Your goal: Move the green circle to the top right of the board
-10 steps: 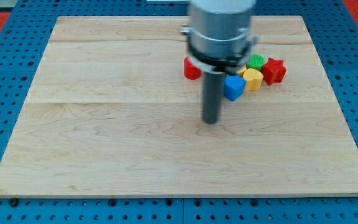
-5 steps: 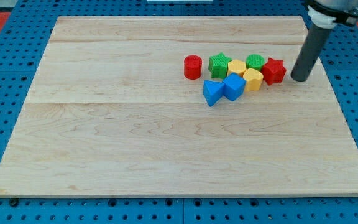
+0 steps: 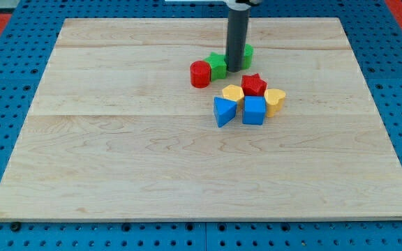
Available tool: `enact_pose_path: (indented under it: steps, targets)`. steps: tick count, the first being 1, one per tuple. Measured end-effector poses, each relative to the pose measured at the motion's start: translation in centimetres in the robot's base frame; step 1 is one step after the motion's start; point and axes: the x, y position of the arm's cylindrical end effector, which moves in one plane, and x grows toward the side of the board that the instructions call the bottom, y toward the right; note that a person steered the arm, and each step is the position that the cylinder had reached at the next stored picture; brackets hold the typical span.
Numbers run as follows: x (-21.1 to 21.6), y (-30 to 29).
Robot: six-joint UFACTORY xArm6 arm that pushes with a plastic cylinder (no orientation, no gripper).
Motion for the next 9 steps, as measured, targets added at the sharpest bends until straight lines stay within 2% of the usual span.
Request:
enact_pose_path:
  steps: [1,2,4,5,6,8,9]
  targets:
    - [-1.3,3.7]
    - [-3.1,3.8]
    - [-5.0,-0.8]
    - [-5.3,4.5]
    - [-6.2,5.7]
    - [-8.4,0.5]
    - [-10.7,3.2]
